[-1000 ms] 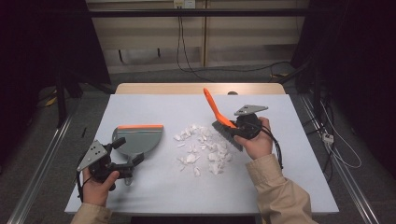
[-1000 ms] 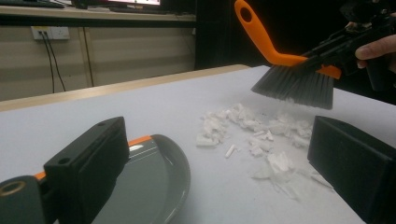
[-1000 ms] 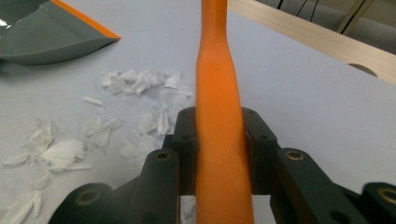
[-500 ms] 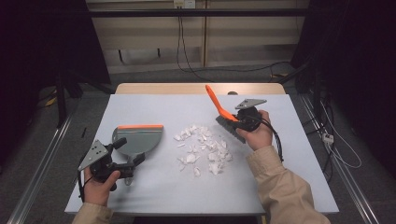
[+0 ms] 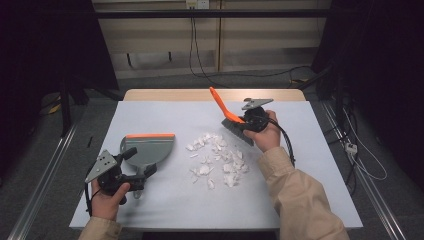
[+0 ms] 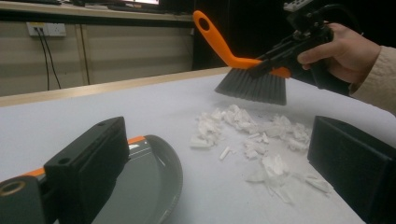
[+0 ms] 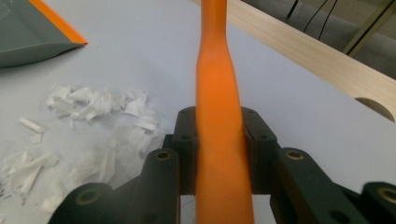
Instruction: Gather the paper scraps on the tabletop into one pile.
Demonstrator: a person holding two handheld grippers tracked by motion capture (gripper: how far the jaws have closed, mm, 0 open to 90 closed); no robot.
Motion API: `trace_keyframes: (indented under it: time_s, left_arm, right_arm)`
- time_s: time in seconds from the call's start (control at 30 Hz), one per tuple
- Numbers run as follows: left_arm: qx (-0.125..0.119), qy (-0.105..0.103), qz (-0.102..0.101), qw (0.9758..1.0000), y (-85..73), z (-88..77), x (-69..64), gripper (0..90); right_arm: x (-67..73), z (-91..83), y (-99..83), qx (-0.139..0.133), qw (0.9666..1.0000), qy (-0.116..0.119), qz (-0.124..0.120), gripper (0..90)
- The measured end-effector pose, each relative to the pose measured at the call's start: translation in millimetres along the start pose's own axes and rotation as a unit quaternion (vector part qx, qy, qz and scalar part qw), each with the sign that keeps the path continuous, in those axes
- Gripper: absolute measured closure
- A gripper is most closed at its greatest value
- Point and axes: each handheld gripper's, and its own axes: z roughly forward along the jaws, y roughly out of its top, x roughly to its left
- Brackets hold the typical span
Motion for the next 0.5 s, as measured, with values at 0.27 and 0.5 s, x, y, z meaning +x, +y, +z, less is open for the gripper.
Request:
trace_keyframes:
  time_s: [0.27,0.5]
  left_arm:
    - [0.003,0.005,0.004,1.0000,-0.3,-0.1,1.3,4.9]
    - [0.003,0.010,0.000,0.9999,-1.0,-1.3,1.7,4.9]
  right_arm:
    - [0.6,31.0,17.3,-0.014,0.9995,0.022,-0.019,71.6]
    - [3.9,51.6,16.6,-0.003,0.9979,0.051,-0.041,71.7]
